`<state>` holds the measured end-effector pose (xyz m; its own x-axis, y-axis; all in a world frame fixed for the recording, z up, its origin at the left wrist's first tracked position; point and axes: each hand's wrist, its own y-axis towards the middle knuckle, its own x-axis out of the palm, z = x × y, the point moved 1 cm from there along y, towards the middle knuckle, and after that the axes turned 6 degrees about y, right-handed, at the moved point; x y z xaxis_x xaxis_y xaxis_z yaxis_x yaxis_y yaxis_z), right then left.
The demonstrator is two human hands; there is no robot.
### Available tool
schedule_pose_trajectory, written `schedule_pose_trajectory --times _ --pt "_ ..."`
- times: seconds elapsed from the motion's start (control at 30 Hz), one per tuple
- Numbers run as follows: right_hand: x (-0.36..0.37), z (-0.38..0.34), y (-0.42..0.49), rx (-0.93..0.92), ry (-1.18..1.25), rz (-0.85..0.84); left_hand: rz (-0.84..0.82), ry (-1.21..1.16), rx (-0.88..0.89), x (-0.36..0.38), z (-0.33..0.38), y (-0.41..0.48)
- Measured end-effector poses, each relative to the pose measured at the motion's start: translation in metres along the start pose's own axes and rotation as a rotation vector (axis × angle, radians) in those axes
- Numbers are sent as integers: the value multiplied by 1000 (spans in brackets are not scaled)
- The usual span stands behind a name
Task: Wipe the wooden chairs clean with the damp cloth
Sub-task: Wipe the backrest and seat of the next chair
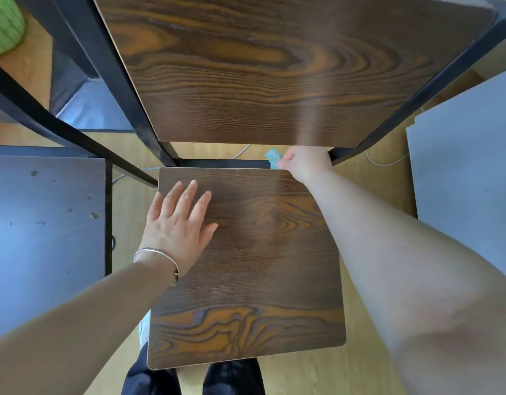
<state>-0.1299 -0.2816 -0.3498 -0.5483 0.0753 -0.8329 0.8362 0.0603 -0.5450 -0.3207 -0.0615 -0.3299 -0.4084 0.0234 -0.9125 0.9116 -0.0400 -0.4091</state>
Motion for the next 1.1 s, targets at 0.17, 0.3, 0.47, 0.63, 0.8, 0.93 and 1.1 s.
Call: schedule_pose_trajectory --times 0.17,0.3,0.47,0.63,0.8,0.93,1.1 --pt "7 -59 -9 -58 168 -124 -28 -19 -14 2 -5 -7" --pt "29 -134 -18 -187 335 -173 -27 -65 -48 0 -16 -11" --pt "37 -174 -15 -183 269 -232 -29 -56 -62 -1 -35 -18" --pt "28 -174 -19 -158 275 -286 8 -88 -74 -2 -44 -24" --pt "19 -174 -26 -224 232 -317 18 -91 -55 -2 -46 -31" --pt "17 -172 -23 -199 254 -369 9 -69 -48 0 -51 -37" --pt "9 -165 -22 -179 547 -591 -5 -53 -49 2 -57 -45"
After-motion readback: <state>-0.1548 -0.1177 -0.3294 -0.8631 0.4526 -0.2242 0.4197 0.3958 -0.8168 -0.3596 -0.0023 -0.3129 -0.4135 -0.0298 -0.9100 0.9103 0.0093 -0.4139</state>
